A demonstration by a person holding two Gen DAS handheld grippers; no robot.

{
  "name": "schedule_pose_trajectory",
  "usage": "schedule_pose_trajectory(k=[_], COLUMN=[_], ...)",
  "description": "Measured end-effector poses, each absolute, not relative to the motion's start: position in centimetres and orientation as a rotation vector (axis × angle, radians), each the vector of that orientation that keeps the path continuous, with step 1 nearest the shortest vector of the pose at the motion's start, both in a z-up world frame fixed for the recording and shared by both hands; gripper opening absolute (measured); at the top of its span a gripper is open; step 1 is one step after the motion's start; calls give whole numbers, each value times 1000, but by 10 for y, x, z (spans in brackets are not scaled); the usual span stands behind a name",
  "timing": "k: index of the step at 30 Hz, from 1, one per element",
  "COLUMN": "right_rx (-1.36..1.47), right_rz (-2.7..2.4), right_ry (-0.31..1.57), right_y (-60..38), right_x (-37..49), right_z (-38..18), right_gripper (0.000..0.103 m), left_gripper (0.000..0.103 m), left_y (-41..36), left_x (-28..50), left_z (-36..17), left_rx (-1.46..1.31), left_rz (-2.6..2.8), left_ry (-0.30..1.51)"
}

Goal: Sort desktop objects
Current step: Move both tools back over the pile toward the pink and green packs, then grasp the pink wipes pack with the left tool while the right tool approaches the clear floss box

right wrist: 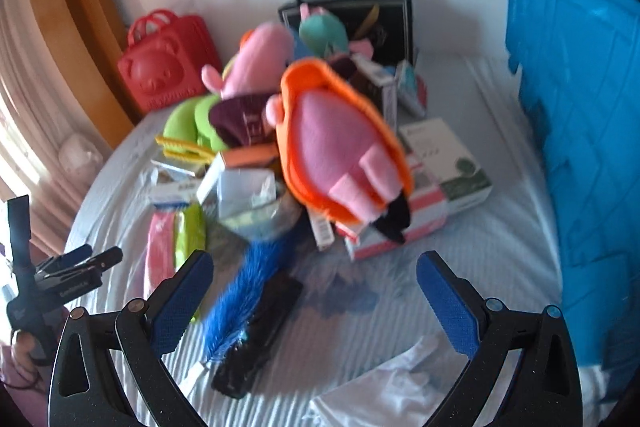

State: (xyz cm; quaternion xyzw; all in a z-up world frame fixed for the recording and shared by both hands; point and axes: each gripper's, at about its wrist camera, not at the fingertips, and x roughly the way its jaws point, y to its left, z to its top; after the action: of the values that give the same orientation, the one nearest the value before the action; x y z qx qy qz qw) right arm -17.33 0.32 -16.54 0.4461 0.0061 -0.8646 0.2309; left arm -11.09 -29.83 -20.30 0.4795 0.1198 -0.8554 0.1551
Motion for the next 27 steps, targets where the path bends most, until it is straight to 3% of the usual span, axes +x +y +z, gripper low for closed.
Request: schedule_pose_trajectory(k=[13, 14, 18, 24, 26, 27], right_rx=[1365, 1365, 1381, 1407, 1376, 1354], right_rz=[-2261, -2256, -2241, -2212, -2214, -2222], right_ry=[84, 91, 112, 131, 148, 157], right_y=[-40, -43, -54, -68, -75, -77], right_x=[-194, -197, -210, -223, -224, -224], right_z=[-208, -208, -219, -235, -231, -228], right_gripper=[103, 103, 103, 103, 103, 103], left_gripper=[79, 81, 103, 103, 91, 75], left_y=[-282, -284, -292, -289, -290, -290], left_x=[-167, -168, -175, -188, -190, -189], left_z=[-267, -272, -285, -288, -285, -280], left_rx=[1621, 1624, 1609, 1599, 1601, 1592], left_rz=[-2352, -2342, -2327, -2391, -2402, -2419], left_ry=[388, 405, 394, 328, 344, 360])
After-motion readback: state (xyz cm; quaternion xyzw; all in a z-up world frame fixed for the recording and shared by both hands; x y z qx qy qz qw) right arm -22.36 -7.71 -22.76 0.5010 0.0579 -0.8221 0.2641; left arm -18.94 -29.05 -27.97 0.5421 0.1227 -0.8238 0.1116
